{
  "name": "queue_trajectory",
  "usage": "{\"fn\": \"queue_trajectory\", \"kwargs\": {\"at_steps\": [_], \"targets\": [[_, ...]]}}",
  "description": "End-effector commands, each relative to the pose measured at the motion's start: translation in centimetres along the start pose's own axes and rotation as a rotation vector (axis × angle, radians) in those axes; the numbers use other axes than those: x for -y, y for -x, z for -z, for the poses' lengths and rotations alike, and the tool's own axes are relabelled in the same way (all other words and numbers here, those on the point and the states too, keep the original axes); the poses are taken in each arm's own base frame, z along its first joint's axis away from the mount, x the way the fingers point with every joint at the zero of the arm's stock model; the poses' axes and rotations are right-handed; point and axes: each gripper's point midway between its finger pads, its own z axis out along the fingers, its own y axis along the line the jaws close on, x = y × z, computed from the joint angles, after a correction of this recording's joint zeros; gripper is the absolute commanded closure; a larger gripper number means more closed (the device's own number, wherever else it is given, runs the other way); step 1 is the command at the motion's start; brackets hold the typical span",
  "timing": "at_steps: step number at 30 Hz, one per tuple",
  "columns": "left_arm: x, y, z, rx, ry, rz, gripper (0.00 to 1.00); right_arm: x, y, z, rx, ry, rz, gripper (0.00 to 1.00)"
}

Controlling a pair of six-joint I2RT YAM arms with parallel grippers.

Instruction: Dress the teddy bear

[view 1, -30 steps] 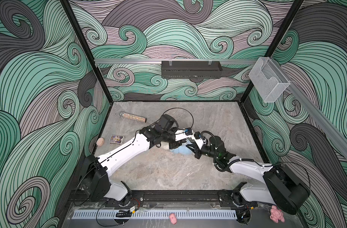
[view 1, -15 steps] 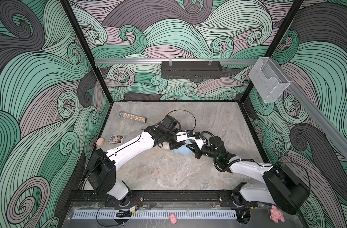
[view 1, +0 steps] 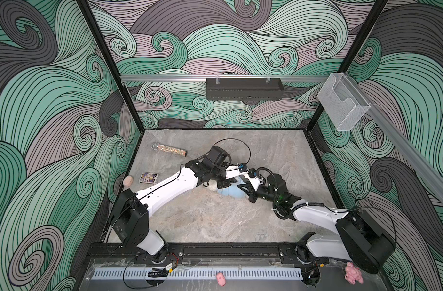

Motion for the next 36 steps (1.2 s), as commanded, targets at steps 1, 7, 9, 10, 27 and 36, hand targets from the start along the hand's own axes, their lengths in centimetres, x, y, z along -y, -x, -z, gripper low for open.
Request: {"fn": "queue_trajectory", "kwargs": {"at_steps": [1,7,9,10,27,36], "targets": [[-0.1,-0.7,-0.8,-0.059,-0.018,-0.001,0.7,-0.7,2.3,0.2,0.09,0.026,0.045,1.0],[1.7,-2.3,-1.9,-0.12,-0.121,0.029,0.67,-0.7,4.2,0.6,0.168,0.025,0.032,1.0],[2.3,-2.8,-2.2,-0.143,-0.16,0.043,0.66,-0.6,5.0,0.7,0.199,0.018,0.029,1.0],[2.6,-3.1,-2.4,-0.155,-0.177,0.051,0.65,-0.6,5.3,0.8,0.209,0.014,0.026,1.0],[0.7,-0.7,-1.6,0.074,-0.195,0.272,1.0,0.7,8.6,1.8,0.411,-0.01,-0.115,0.97],[-1.2,4.9,4.7,0.479,-0.158,0.401,1.0,2.4,3.0,1.0,0.216,-0.12,-0.134,0.73]]}}
